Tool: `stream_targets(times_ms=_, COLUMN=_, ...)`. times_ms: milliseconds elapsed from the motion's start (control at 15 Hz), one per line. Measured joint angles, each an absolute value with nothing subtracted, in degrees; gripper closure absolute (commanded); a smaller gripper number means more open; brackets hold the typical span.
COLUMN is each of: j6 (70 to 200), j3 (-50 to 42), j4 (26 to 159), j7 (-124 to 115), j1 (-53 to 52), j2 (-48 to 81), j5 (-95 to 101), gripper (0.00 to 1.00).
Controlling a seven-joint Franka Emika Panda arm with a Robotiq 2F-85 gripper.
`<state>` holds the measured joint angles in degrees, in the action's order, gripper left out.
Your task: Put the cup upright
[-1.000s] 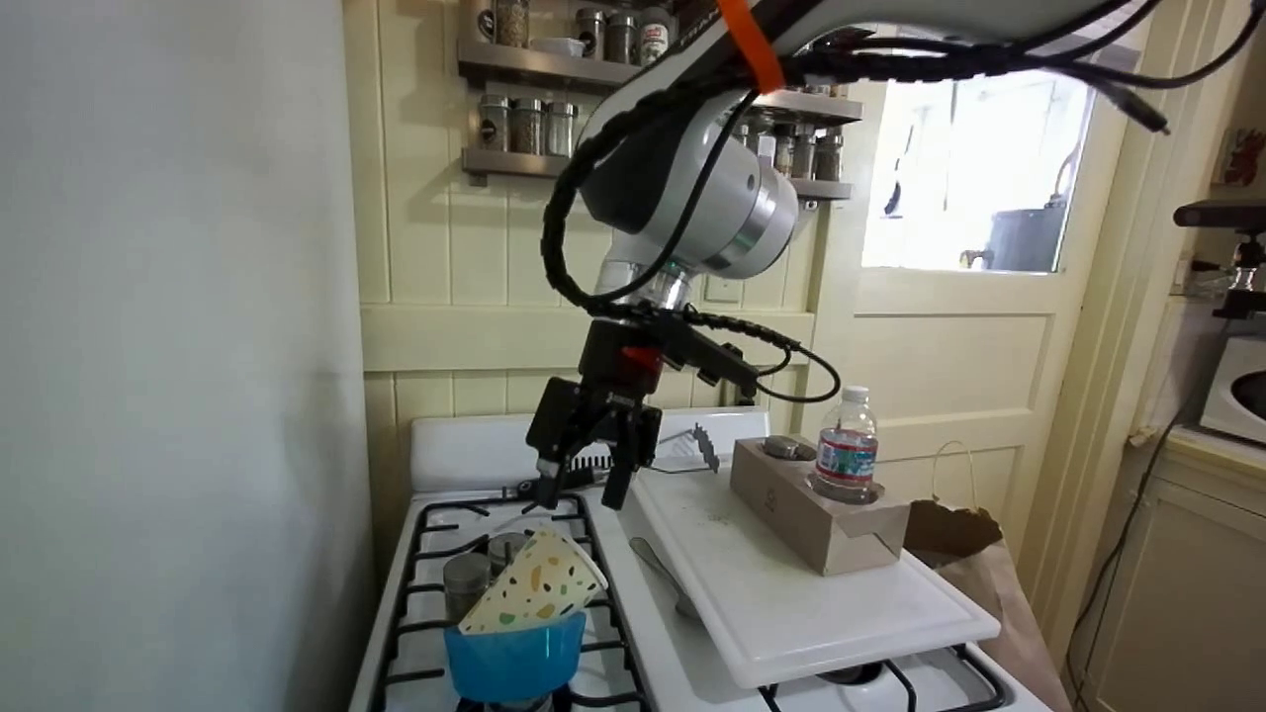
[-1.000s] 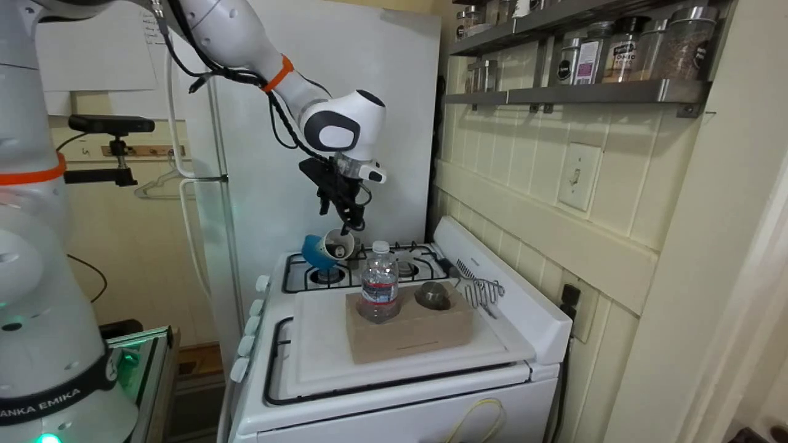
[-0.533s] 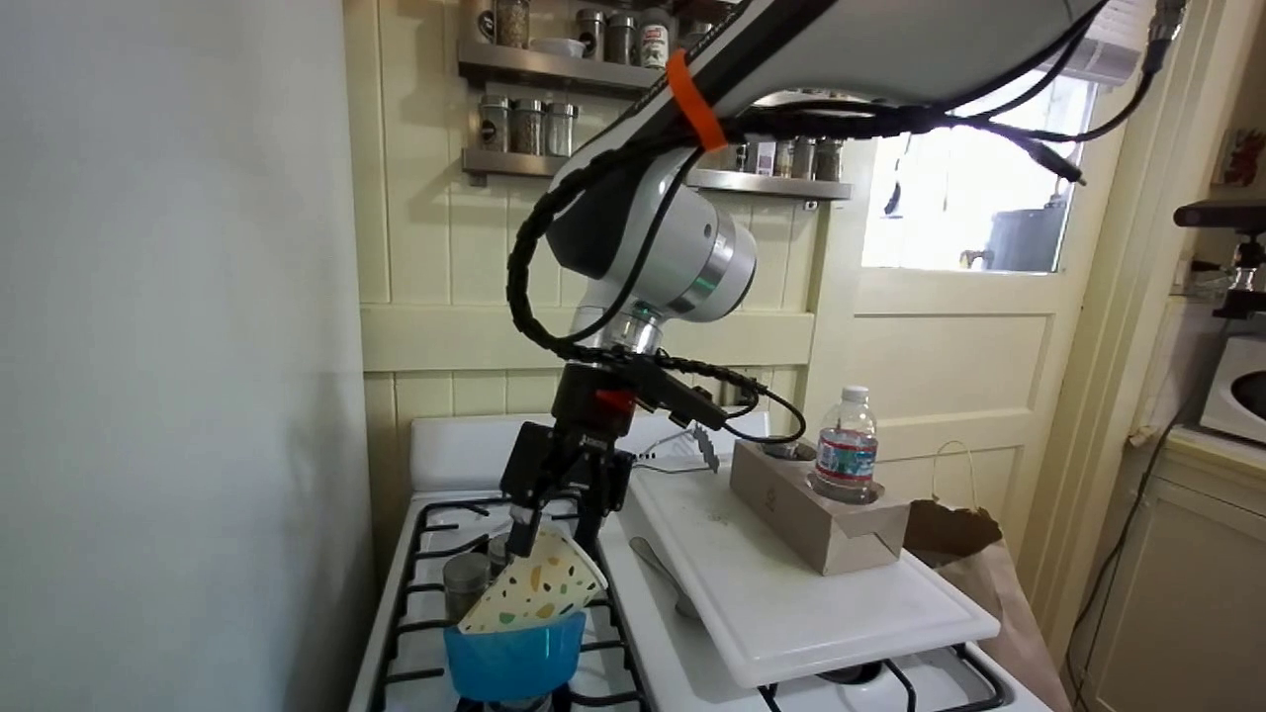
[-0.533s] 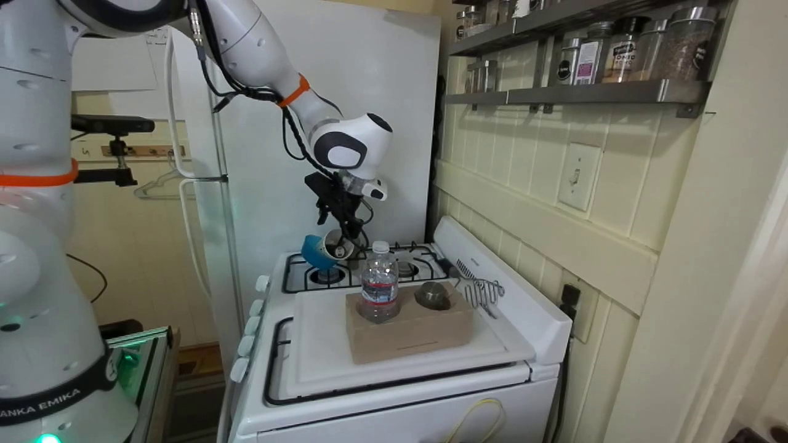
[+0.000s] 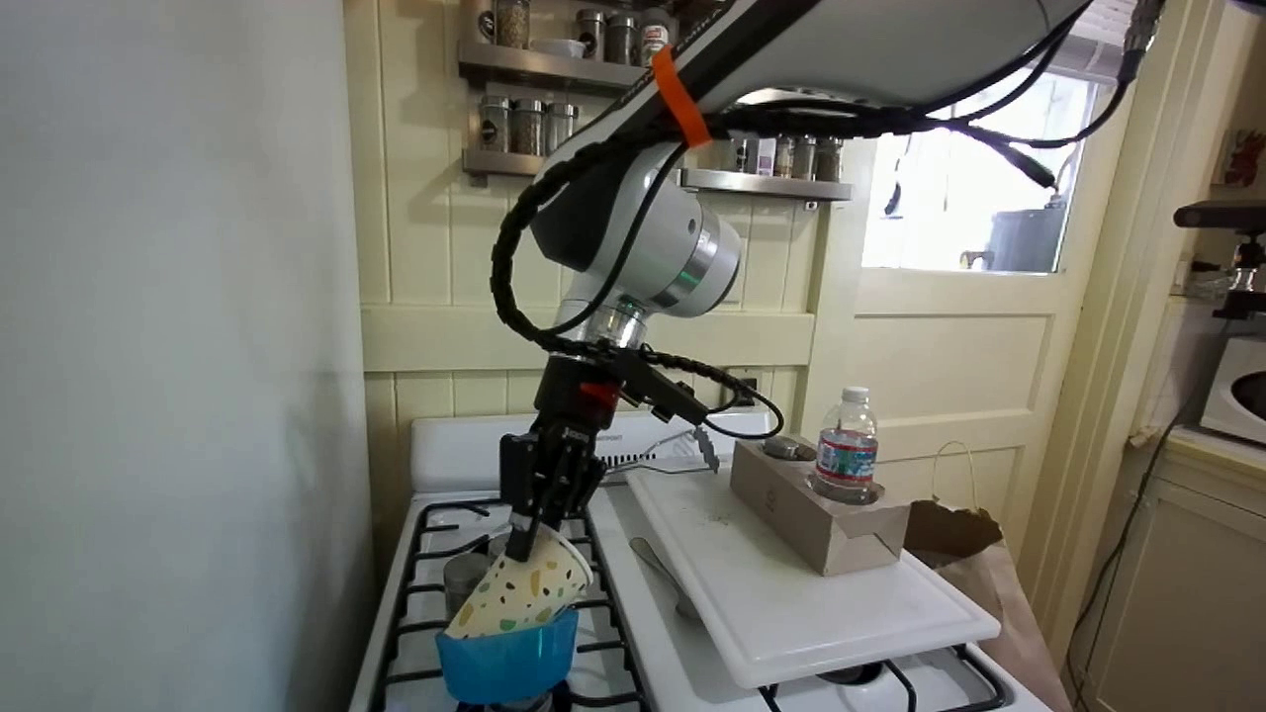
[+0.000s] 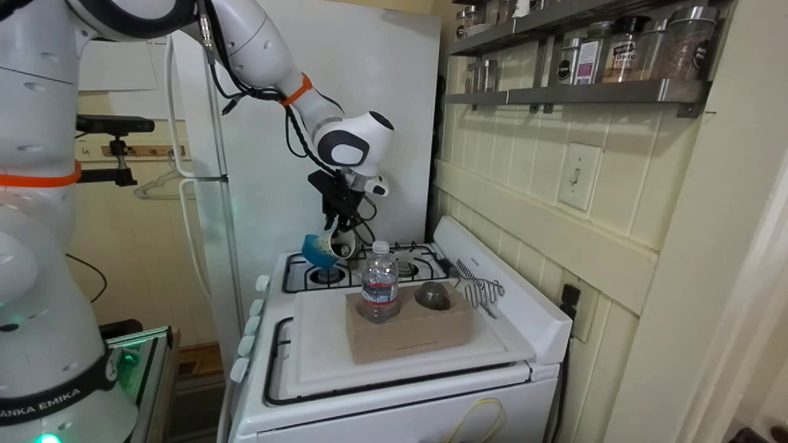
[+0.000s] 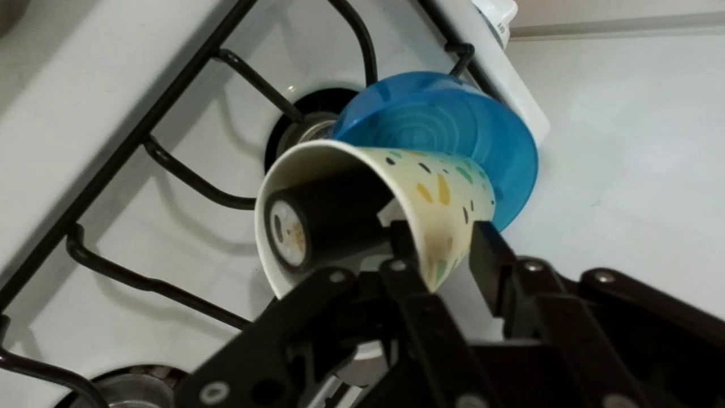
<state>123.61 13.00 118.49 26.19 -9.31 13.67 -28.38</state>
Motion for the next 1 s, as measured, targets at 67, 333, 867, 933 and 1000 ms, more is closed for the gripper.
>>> stream_targets(times_ms=67, j6=123.6, j3=13.1, j4=118.4, j7=26.2, j1=-9.3, j2=13.7, j5=-28.4, gripper=1.00)
stream_targets(times_ms=333, j6=123.3, j3=13.3, j4=118.1, j7=26.2, j1=-9.3, j2=13.7, j5=-28.3, gripper=0.99)
stream_targets(times_ms=867, j6=111.5, j3=11.3, j4=117.9, j7=23.7, j1=-7.8, j2=2.3, j5=-18.8, gripper=0.99)
stream_targets(times_ms=933, j6=110.4, j3=10.6, j4=118.4, j7=22.3, j1=-7.7, j2=-0.4, j5=-15.7, gripper=0.99)
stream_targets(times_ms=1000, j6=109.8, j3=10.1, j4=119.1, j7=20.8, j1=-7.7, j2=-2.8, j5=-12.8, gripper=0.99)
